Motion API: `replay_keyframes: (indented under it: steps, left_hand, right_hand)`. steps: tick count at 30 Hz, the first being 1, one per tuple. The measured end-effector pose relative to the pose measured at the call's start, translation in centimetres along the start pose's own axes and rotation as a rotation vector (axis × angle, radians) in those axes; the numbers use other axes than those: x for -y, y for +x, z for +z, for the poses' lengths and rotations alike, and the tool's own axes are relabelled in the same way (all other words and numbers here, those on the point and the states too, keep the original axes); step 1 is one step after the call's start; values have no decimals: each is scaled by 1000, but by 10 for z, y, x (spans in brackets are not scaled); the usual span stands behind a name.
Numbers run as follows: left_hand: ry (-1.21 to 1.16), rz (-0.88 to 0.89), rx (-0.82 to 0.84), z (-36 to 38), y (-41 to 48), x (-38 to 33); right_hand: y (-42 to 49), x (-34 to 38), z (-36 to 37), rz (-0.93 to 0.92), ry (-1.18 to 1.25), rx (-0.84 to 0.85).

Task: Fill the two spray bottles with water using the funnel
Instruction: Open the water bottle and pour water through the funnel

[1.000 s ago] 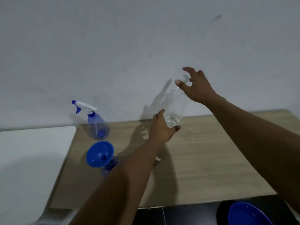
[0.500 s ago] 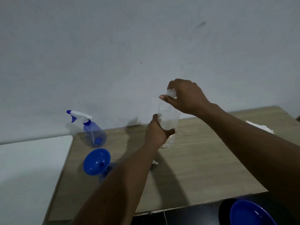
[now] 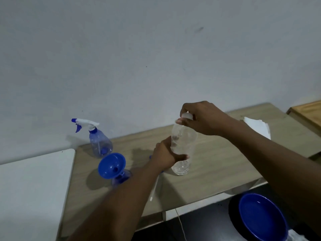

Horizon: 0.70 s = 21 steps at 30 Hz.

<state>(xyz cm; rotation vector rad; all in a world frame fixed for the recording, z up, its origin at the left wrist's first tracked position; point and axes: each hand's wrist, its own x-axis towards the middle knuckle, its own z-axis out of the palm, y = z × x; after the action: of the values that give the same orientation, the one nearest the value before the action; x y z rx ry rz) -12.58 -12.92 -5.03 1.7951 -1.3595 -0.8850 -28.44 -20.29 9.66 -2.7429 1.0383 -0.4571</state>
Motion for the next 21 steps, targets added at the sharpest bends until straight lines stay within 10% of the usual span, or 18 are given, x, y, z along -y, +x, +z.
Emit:
replay_keyframes:
  steps: [21]
  left_hand:
    - [55, 13, 185, -10, 3, 8]
  right_hand:
    - [-9, 20, -34, 30, -18, 205]
